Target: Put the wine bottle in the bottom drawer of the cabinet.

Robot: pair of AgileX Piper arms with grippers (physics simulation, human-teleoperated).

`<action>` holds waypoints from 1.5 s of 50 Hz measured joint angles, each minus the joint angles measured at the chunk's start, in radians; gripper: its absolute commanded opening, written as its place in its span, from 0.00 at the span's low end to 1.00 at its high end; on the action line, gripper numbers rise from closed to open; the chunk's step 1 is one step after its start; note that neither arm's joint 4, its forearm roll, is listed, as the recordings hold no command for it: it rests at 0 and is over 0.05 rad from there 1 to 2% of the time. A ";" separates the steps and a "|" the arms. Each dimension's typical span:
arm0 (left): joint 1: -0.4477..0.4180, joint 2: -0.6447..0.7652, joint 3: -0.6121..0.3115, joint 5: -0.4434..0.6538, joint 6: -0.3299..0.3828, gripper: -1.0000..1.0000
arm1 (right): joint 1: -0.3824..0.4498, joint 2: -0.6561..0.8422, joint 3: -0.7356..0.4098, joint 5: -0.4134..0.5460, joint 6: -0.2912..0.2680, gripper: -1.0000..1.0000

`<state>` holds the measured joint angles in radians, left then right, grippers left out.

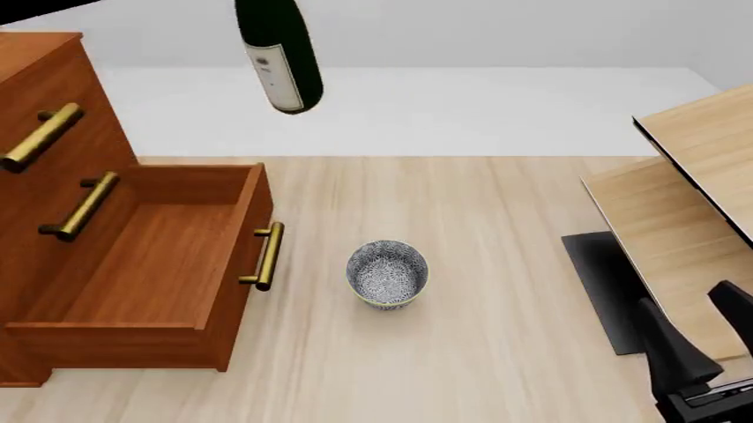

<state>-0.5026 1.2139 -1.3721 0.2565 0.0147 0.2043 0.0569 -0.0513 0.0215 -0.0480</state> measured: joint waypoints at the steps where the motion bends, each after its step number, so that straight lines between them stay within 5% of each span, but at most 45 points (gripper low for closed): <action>1: 0.006 -0.012 0.000 0.009 -0.001 0.00 | 0.001 0.001 0.000 -0.002 0.000 1.00; 44: 0.221 -0.286 -0.037 0.407 0.035 0.00 | 0.016 0.012 -0.007 -0.014 0.004 1.00; 75: 0.312 -0.357 0.040 0.493 -0.007 0.00 | 0.026 0.025 0.002 -0.029 0.008 1.00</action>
<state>-0.1905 0.8567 -1.3320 0.7495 0.0074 0.2299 0.0816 -0.0493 -0.0074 -0.0396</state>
